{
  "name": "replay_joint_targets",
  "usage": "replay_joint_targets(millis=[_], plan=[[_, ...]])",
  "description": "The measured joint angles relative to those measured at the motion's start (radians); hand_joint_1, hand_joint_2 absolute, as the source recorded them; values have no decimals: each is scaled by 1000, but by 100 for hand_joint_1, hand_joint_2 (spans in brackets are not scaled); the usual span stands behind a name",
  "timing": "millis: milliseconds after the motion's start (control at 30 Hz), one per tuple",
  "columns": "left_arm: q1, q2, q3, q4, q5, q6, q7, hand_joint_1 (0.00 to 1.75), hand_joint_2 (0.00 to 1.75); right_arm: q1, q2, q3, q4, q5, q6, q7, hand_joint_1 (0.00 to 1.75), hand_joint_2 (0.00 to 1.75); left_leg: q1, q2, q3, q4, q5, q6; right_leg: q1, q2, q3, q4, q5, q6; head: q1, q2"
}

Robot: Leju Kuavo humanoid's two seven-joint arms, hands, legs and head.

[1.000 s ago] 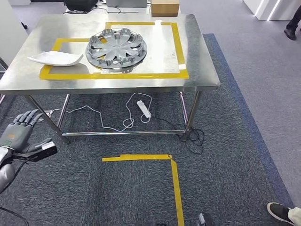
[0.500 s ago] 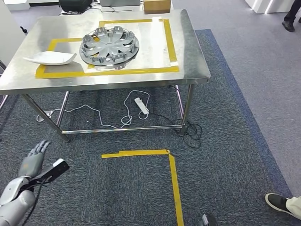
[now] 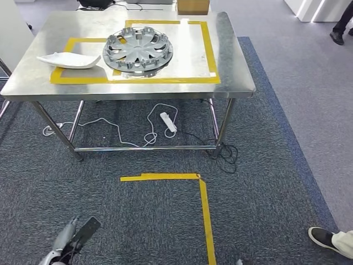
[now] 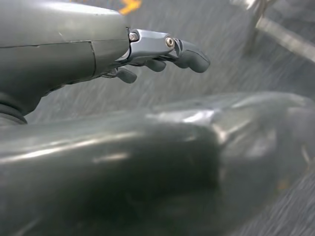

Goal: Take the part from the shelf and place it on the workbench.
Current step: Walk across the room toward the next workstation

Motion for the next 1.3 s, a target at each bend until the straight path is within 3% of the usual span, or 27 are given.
replay_joint_targets(millis=[33,67,133,200,333,400,467,500,533,567,600,667,733,767,833,900,967,1000,1033,1100,1167,1233,1300], plan=[[13,-10,3,14,-4,2,3,0,0,5,-2,0,1,2,-2,2,0,0,0,0,-2,1,1,0,0,0,-1,11,4,0,0,0],[23,-19,4,27,-11,3,8,0,0,8,-4,0,1,5,-4,3,0,0,0,-1,-2,1,2,0,0,0,19,-19,27,-1,0,0],[40,-36,4,48,-21,5,17,0,0,11,-10,0,3,12,-8,6,0,0,-1,-3,-2,2,3,-3,1,1,93,-155,88,-7,0,0],[51,-47,4,64,-22,8,19,0,0,9,-14,0,5,15,-10,7,0,0,-5,-5,-7,5,5,-12,3,2,147,-257,115,-15,-1,0],[64,-61,8,92,25,-40,56,0,0,9,-16,1,10,20,-17,21,0,0,-5,-8,-15,16,1,-34,0,0,156,-280,124,-32,-2,0],[73,-74,23,116,93,-116,105,0,0,5,-17,1,14,29,-30,42,0,0,-3,-9,-43,90,-52,-44,-4,-3,156,-285,130,-44,-6,0],[93,-91,43,143,156,-169,136,0,0,0,-18,5,16,41,-48,65,0,0,-1,-9,-93,219,-119,-51,-2,-2,154,-285,132,-48,-9,0],[107,-100,55,154,188,-176,136,0,0,-3,-18,7,17,48,-57,74,0,0,0,-9,-109,264,-134,-52,-1,-4,153,-284,132,-49,-9,0],[120,-111,69,163,222,-173,129,0,0,-5,-18,11,17,57,-67,80,0,0,0,-9,-109,276,-130,-52,0,-6,152,-283,132,-49,-9,0],[130,-120,88,172,250,-163,119,0,0,-7,-18,16,17,70,-85,78,0,0,0,-7,-92,248,-108,-51,0,-11,152,-281,131,-49,-9,0],[136,-128,104,179,262,-144,108,0,0,-11,-18,22,17,88,-113,67,0,0,-1,2,-60,186,-75,-48,1,-18,153,-279,130,-48,-9,0],[135,-143,121,191,233,-101,95,0,0,-21,-19,42,17,138,-188,32,0,0,-7,37,2,59,-30,-37,7,-33,153,-275,126,-42,-9,0],[131,-152,117,198,185,-78,99,0,0,-37,-24,65,15,178,-236,14,0,0,-14,52,18,11,-23,-25,12,-50,152,-272,123,-32,-8,0],[131,-153,113,201,167,-77,105,0,0,-47,-27,74,13,189,-242,13,0,0,-15,41,15,9,-20,-18,12,-59,152,-271,123,-27,-8,0],[132,-153,99,205,135,-82,124,0,87,-67,-34,88,3,209,-240,13,0,0,-12,26,12,4,-12,-4,10,-58,145,-260,110,-16,-7,0],[128,-152,75,206,102,-91,141,0,175,-82,-39,104,-11,241,-244,7,0,0,-7,10,8,-1,-3,8,6,-31,110,-184,57,-6,-4,0],[123,-152,45,206,64,-92,158,0,175,-92,-42,122,-26,278,-260,-4,0,0,-7,-10,1,0,2,13,2,-8,53,-49,-9,1,-1,0],[121,-152,26,206,39,-90,171,0,175,-96,-43,130,-35,296,-270,-10,0,0,-7,-20,-2,1,3,13,1,-5,32,0,-24,2,-2,0],[120,-152,6,206,14,-87,185,0,175,-99,-45,136,-44,311,-277,-14,0,0,-7,-32,-3,1,5,12,0,-3,28,12,-17,3,-1,0],[119,-157,-35,206,-4,-78,205,0,175,-103,-50,145,-64,336,-284,-18,0,0,-7,-56,-2,3,7,9,-3,10,75,-85,49,2,-2,0],[117,-169,-55,205,23,-72,207,0,175,-103,-57,150,-81,357,-283,-17,0,0,-8,-79,-6,7,9,2,-9,52,138,-218,101,-1,-2,0],[118,-178,-58,205,67,-81,186,0,175,-96,-63,155,-99,383,-279,-6,0,0,-8,-100,-16,10,14,-10,-10,74,164,-267,103,-6,-3,0],[127,-179,-58,205,112,-92,150,0,175,-84,-69,160,-124,413,-274,12,0,0,-5,-115,-25,11,19,-24,-10,55,168,-272,106,-16,-3,0]])
